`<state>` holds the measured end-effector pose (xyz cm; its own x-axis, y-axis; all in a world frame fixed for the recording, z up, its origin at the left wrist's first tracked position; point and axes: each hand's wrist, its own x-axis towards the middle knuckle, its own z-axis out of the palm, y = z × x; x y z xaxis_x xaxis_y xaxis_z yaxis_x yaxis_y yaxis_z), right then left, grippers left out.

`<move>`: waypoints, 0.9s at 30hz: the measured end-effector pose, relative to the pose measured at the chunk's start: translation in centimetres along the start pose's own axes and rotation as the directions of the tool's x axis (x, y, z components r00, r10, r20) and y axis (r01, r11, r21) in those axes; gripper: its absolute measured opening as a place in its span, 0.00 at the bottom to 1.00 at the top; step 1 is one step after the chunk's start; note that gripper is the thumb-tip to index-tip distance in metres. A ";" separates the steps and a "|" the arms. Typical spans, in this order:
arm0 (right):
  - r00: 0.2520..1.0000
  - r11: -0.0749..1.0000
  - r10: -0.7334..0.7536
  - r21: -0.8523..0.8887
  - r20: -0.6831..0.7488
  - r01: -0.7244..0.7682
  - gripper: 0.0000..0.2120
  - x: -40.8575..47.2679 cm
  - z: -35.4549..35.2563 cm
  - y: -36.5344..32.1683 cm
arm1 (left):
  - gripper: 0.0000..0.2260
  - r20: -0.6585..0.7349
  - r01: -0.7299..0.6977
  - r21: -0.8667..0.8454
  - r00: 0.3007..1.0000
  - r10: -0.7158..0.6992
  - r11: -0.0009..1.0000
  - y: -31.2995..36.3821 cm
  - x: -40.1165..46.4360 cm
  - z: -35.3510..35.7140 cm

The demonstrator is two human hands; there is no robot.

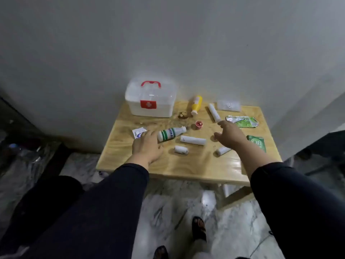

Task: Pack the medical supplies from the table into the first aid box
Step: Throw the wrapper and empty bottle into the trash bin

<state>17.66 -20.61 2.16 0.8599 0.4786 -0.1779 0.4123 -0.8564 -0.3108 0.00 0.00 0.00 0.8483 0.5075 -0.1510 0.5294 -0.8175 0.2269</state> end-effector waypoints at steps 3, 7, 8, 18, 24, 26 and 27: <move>1.000 1.000 0.023 0.002 0.017 -0.023 0.24 1.9 0.8 1.7 | 0.29 0.078 0.090 -0.014 0.993 -0.088 0.996 -0.6 0.6 2.0; 0.997 0.999 0.040 -0.026 0.062 -0.039 0.25 5.6 1.3 4.7 | 0.27 0.130 0.219 -0.071 0.969 -0.209 0.973 -0.3 1.4 4.8; 0.998 0.999 0.036 -0.030 0.047 -0.035 0.24 6.5 1.3 5.5 | 0.26 0.104 0.249 -0.085 0.965 -0.240 0.965 0.1 1.6 5.0; 0.998 0.991 0.001 -0.130 -0.064 -0.009 0.15 12.2 2.4 10.6 | 0.19 -0.053 0.411 -0.097 0.907 -0.417 0.907 2.0 3.5 6.6; 0.983 0.939 -0.174 -0.310 -0.055 0.149 0.12 13.1 1.3 11.2 | 0.17 -0.081 0.450 -0.014 0.889 -0.450 0.893 3.4 3.9 5.4; 0.969 0.919 -0.233 -0.343 -0.080 0.193 0.13 13.3 0.3 11.1 | 0.19 -0.100 0.474 -0.005 0.876 -0.472 0.881 3.8 4.0 4.4; 0.959 0.916 -0.264 -0.337 -0.102 0.216 0.15 13.4 -0.2 10.9 | 0.19 -0.125 0.476 -0.013 0.872 -0.474 0.879 3.8 4.1 3.9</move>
<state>33.69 -23.56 -3.44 0.7465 0.6653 0.0071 0.6654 -0.7465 -0.0085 5.52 -2.09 -3.49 0.4898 0.8637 -0.1189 0.8694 -0.4738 0.1399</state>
